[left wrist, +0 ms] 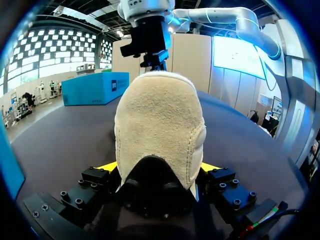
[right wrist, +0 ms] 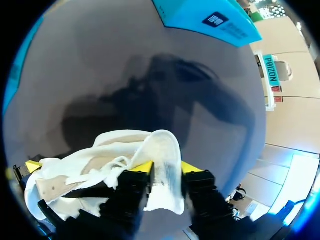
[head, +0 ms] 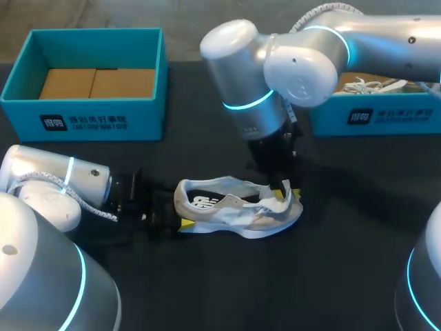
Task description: Take the shoe out of the shoebox, open the shoe tongue, remove and reinsert the insole, then place the shoe into the shoebox
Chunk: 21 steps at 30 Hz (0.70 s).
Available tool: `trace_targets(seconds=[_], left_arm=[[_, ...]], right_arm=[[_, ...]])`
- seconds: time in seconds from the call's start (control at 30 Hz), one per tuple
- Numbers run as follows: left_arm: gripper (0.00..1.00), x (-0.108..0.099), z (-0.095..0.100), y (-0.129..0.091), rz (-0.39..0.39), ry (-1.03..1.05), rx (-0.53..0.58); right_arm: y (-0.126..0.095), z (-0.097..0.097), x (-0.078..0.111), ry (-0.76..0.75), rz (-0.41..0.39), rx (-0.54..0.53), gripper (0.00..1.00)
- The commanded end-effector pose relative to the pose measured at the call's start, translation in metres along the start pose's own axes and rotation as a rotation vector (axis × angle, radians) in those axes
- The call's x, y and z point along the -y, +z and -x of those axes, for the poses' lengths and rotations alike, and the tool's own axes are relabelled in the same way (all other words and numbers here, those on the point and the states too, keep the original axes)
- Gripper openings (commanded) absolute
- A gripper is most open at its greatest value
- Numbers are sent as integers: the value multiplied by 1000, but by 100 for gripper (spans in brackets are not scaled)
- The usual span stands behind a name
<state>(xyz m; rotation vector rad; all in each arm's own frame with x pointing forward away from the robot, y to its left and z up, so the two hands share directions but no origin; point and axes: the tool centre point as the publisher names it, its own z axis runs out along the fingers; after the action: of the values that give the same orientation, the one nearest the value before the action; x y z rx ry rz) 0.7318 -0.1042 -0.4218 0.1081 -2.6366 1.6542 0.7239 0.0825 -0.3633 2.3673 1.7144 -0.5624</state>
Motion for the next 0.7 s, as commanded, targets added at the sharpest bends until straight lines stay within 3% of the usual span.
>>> trace_targets(seconds=[0.03,0.1,0.13,0.17,0.33,0.5,0.7], left_arm=[[0,-3,1,1,3,-1,-1],[0,-3,1,1,3,-1,-1],[0,-3,1,1,3,-1,-1],[0,-3,1,1,3,-1,-1],[0,-3,1,1,3,-1,-1],[0,-3,1,1,3,-1,-1],[0,-3,1,1,3,-1,-1]], right_arm=[[6,-1,0,1,-4,-3,49],[6,-1,0,4,-5,-1,56],[6,0,0,6,-6,-1,69],[6,1,1,8,-6,-1,76],[-1,9,3,22,10,-5,93],[-19,17,5,15,66,-20,100],[-48,19,5,-22,141,-28,100]])
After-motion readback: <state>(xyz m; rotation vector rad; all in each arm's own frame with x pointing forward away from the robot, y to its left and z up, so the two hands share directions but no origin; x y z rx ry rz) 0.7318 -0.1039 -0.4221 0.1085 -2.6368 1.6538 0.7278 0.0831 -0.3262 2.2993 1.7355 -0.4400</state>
